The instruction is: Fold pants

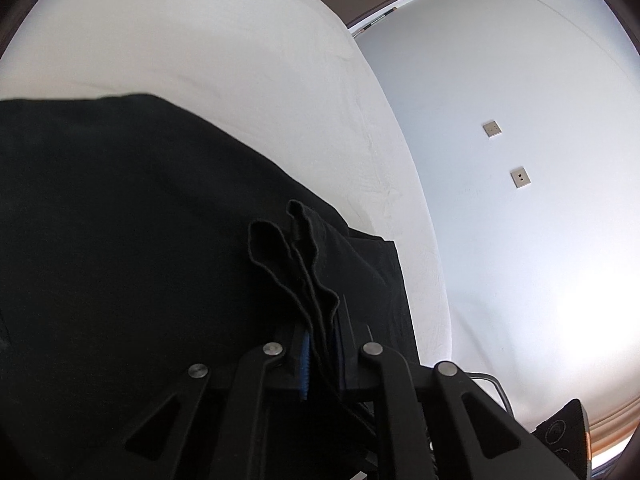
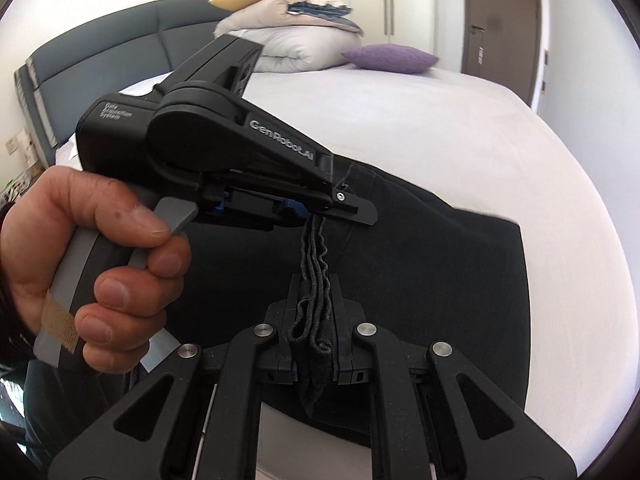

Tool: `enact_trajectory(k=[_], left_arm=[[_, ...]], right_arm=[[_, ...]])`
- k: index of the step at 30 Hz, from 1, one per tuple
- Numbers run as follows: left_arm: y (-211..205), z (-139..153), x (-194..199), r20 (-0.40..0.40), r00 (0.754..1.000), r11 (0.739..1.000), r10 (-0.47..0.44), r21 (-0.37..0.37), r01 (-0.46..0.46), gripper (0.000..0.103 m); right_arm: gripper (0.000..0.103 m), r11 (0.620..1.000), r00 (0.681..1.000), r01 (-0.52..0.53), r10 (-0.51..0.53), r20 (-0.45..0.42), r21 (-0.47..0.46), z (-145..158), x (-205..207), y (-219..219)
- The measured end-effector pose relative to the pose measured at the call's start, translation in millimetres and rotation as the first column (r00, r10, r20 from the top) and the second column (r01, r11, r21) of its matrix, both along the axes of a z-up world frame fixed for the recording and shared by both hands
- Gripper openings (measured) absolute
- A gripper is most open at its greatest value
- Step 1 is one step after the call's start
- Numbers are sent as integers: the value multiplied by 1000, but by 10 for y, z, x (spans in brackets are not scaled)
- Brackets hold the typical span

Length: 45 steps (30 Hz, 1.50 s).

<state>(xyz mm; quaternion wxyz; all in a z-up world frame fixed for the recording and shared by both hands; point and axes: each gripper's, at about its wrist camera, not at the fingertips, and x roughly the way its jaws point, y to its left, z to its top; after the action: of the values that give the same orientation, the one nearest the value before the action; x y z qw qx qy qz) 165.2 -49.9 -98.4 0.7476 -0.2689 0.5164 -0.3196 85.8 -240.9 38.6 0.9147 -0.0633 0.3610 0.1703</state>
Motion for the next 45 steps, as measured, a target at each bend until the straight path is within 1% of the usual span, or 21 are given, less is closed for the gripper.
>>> enact_trajectory(k=[5, 9, 15, 19, 22, 23, 24, 25, 26, 27, 29, 30, 32, 34, 35, 37, 38, 39, 41, 43, 45], left_arm=[[417, 145, 161, 50, 999, 996, -1, 91, -3, 10], [784, 89, 286, 48, 999, 990, 21, 141, -27, 10], [1182, -181, 300, 19, 998, 987, 54, 149, -56, 10], [1206, -315, 196, 14, 998, 987, 58, 147, -60, 13], [1281, -333, 156, 27, 997, 985, 73, 157, -76, 16], [1323, -308, 109, 40, 996, 983, 79, 166, -84, 17], [1316, -274, 59, 57, 995, 978, 87, 186, -96, 22], [1152, -174, 40, 78, 992, 969, 98, 220, -113, 27], [1160, -138, 1, 98, 989, 958, 111, 254, -133, 29], [1185, -84, -56, 122, 984, 946, 127, 284, -157, 30], [1191, 45, -172, 184, 972, 917, 149, 342, -205, 31], [1154, 126, -238, 224, 964, 902, 143, 371, -220, 31], [1020, 271, -398, 301, 949, 878, 97, 424, -224, 31], [697, 281, -525, 334, 943, 838, 16, 509, -195, 31], [565, 229, -587, 333, 942, 813, -29, 556, -172, 31], [435, 48, -641, 294, 953, 766, -72, 628, -136, 31], [421, -21, -677, 286, 956, 757, -62, 638, -142, 31], [459, -57, -734, 299, 953, 758, -43, 631, -164, 32], [520, -96, -812, 309, 951, 761, -17, 621, -188, 33], [575, -128, -869, 314, 950, 766, 2, 610, -203, 33], [442, -167, -858, 324, 946, 758, 7, 615, -216, 34]], right_arm=[[9, 996, 997, -75, 76, -17, 47, 80, 76, 320], [9, 990, 991, -119, 123, -47, 77, 32, 170, 569], [9, 984, 979, -155, 165, -121, 92, -145, 216, 815], [11, 984, 970, -152, 166, -177, 89, -254, 249, 848], [14, 981, 960, -136, 164, -226, 137, -326, 223, 753], [18, 977, 954, -142, 178, -241, 161, -326, 200, 713], [29, 969, 945, -156, 203, -256, 192, -309, 155, 658], [37, 961, 937, -170, 227, -267, 220, -289, 90, 599], [58, 950, 930, -178, 247, -271, 256, -254, 5, 511], [62, 938, 929, -177, 259, -264, 297, -211, -94, 395], [62, 911, 919, -164, 280, -277, 379, -170, -285, 60], [62, 895, 910, -153, 293, -293, 420, -143, -340, -73], [61, 851, 909, -111, 296, -294, 513, -94, -316, -449], [40, 806, 916, -55, 276, -292, 589, 35, -199, -632], [25, 790, 920, -10, 248, -304, 613, 64, -135, -871], [21, 748, 927, 73, 194, -322, 660, 162, 69, -1261], [15, 729, 928, 105, 172, -330, 676, 140, 160, -1446], [15, 716, 924, 147, 147, -354, 683, 104, 242, -1642], [15, 676, 896, 206, 161, -415, 707, 10, 366, -1974], [15, 666, 882, 238, 157, -444, 707, -85, 511, -2131], [15, 640, 859, 263, 185, -477, 722, -208, 681, -2183]])
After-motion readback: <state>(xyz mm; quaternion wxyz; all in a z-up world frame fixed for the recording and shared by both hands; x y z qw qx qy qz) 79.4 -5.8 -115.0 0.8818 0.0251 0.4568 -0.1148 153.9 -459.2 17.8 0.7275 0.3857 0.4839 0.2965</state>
